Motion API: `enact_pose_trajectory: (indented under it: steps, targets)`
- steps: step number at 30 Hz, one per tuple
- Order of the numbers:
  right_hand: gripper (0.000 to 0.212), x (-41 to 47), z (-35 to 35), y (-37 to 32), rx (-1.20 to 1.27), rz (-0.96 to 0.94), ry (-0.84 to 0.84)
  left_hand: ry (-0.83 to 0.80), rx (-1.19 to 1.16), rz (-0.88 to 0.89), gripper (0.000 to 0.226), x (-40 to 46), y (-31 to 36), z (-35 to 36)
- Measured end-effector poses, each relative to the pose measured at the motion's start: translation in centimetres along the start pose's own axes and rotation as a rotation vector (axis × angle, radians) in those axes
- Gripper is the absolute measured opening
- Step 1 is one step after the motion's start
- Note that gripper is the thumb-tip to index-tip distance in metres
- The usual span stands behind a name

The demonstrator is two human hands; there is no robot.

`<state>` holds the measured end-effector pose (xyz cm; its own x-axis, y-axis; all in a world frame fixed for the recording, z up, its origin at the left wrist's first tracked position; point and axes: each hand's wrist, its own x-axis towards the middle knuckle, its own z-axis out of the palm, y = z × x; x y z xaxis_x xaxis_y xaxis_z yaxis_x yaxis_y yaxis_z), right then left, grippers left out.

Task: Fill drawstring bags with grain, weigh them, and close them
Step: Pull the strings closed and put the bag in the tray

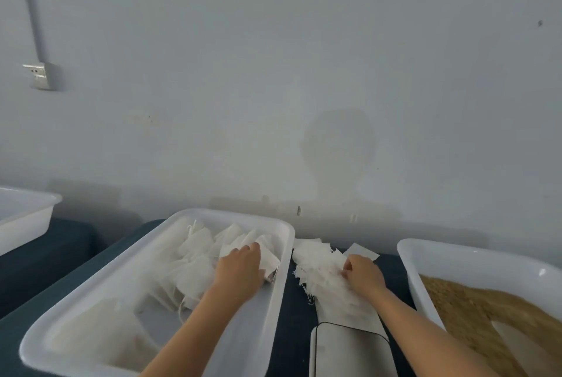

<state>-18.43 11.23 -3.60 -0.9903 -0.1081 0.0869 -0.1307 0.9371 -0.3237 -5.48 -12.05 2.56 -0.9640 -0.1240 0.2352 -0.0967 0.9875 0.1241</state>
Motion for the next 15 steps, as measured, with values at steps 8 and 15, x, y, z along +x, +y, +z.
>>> enact_pose_trajectory:
  steps: [8, 15]
  targets:
    - [0.032, -0.3, 0.0, -0.4, -0.004, -0.009, -0.017, 0.036, -0.069, 0.0, 0.013, -0.1, 0.4, 0.8]
    - [0.035, -0.4, 0.0, -0.5, -0.095, -0.02, 0.06, 0.037, -0.101, -0.011, 0.01, 0.0, -0.1, 1.5]
